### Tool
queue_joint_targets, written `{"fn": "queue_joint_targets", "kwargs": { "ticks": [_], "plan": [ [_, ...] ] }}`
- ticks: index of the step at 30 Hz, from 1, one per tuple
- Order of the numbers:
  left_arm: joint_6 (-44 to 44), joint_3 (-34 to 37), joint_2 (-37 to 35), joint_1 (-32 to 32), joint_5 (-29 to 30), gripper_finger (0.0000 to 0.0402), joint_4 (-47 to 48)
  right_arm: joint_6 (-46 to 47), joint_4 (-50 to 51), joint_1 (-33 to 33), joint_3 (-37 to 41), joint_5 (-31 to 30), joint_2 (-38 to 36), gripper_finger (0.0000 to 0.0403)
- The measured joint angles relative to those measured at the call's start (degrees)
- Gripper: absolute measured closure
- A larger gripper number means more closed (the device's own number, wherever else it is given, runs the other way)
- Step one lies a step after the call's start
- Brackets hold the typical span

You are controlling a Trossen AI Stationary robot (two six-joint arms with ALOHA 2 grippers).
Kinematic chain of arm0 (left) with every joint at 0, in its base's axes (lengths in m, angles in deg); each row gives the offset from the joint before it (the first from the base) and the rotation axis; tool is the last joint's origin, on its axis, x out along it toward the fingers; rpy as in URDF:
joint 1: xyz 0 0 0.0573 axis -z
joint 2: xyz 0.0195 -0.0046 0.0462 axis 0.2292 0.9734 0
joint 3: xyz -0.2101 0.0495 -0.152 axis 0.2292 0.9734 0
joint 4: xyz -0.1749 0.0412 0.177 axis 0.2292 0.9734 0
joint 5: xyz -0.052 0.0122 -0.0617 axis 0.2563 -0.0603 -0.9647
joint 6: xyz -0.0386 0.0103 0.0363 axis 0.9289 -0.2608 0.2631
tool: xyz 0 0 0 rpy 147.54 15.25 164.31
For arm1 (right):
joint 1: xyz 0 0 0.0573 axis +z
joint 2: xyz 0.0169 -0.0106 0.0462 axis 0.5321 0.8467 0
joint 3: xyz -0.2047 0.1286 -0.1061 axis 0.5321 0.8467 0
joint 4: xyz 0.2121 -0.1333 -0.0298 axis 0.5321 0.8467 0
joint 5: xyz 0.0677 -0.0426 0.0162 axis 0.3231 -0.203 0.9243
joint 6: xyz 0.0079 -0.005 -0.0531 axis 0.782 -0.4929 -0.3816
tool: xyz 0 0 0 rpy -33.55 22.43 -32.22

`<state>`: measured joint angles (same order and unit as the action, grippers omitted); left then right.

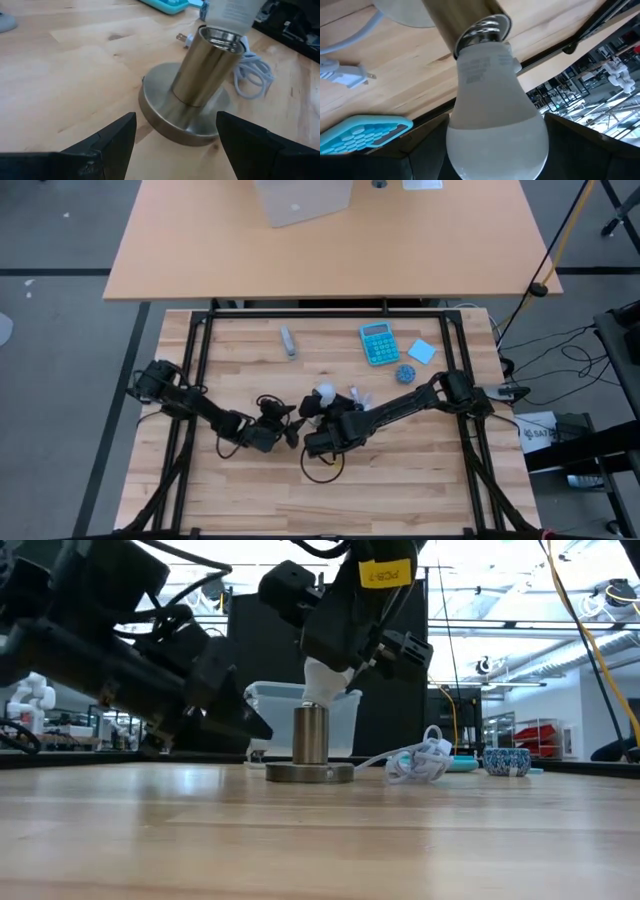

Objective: Screw lightbulb
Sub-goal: Insert the white lightbulb into the desk lamp

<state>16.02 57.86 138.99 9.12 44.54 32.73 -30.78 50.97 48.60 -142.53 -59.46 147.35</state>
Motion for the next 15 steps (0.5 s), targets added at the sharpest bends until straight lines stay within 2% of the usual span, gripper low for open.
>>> {"fn": "queue_joint_targets", "kwargs": {
  "ticks": [15],
  "plan": [
    [-0.33,0.00,0.02,0.02,-0.77,0.0122,0.02,-1.25,-1.74,1.31,0.00,-0.12,0.00,0.0085]
  ]
}}
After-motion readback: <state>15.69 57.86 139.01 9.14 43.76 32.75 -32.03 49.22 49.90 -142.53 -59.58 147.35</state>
